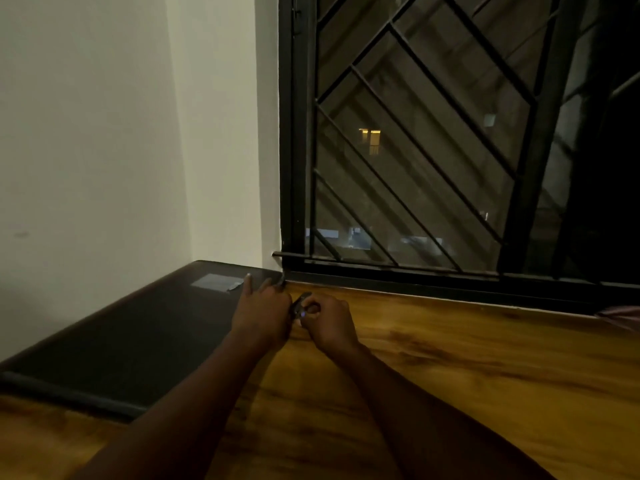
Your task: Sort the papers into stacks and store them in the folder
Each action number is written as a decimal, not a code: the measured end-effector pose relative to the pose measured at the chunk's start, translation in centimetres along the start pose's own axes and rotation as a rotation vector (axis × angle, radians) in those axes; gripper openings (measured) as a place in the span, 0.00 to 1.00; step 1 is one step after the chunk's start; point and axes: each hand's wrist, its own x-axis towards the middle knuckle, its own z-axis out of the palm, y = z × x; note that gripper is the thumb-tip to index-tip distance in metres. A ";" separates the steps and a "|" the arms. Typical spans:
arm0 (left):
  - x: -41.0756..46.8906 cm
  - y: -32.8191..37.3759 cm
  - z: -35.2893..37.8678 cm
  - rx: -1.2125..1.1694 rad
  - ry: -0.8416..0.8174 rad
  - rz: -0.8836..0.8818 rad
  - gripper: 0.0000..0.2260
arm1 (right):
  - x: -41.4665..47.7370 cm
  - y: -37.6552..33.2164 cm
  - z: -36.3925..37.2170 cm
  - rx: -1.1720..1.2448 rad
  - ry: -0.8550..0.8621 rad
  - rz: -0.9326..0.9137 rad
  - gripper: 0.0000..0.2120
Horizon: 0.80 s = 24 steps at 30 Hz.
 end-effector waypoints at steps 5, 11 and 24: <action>0.5 -1.7 0.9 -0.041 0.013 -0.064 0.15 | 1.9 -0.9 2.8 0.011 -0.036 0.002 0.09; 1.0 -2.9 2.9 -0.245 0.090 -0.122 0.12 | 2.6 -0.8 3.5 0.025 -0.026 0.001 0.13; -0.5 -3.3 2.0 -0.656 0.063 -0.209 0.13 | -0.4 -0.2 1.3 -0.026 0.016 0.095 0.19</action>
